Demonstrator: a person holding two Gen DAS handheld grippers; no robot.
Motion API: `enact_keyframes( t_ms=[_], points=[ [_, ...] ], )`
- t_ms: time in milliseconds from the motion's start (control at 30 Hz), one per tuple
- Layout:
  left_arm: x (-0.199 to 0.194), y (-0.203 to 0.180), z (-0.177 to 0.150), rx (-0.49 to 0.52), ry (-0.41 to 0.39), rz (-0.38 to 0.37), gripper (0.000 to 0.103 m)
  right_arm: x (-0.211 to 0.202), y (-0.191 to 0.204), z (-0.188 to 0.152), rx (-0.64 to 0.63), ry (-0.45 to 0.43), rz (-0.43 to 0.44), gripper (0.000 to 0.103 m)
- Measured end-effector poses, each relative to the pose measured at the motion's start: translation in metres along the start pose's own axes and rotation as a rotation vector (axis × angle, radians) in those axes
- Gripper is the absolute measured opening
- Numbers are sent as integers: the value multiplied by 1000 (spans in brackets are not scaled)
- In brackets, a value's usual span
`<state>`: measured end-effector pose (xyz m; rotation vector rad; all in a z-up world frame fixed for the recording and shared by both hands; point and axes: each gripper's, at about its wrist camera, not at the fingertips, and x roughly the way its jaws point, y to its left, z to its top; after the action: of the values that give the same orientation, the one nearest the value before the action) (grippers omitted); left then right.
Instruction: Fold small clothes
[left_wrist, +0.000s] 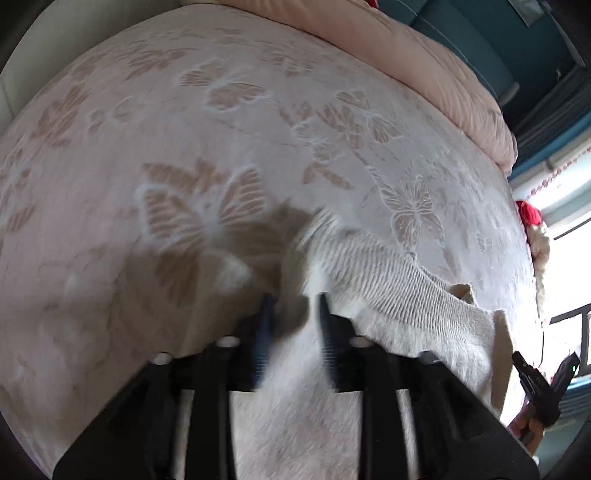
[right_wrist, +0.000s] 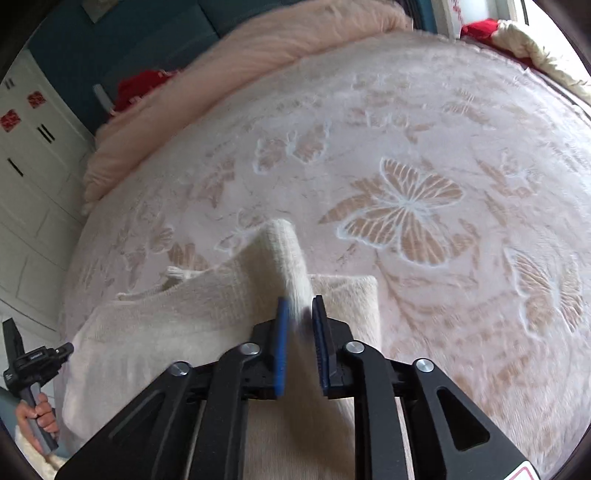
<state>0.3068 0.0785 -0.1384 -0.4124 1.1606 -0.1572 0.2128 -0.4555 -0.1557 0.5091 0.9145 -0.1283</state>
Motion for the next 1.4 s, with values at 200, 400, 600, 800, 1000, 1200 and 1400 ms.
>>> enact_keyframes(
  t_ms=[200,400,600,800,1000,1200,1400],
  points=[
    [-59,63,-72,-135,-45,-53,82,-65,-31,-78,7,-13,0,59],
    [-53,103,-138,-402,-18,-174,86,-56,-68,-149,305,71,149,59],
    [-26,98,-147,-606,-66,-277,91,-26,-53,-145,413,86,291,60],
    [-46,86,-126,-561,-89,-265,17,-46,-42,-113,457,8,325,14],
    [-105,89,-156,-429,-69,-175,16,-111,-26,-118,243,12,288,12],
    [-69,127,-229,-472,59,-100,17,-73,-81,-198,312,223,171,14],
    [-112,96,-199,-282,-31,-30,46,-116,-75,-175,198,179,79,34]
  ],
)
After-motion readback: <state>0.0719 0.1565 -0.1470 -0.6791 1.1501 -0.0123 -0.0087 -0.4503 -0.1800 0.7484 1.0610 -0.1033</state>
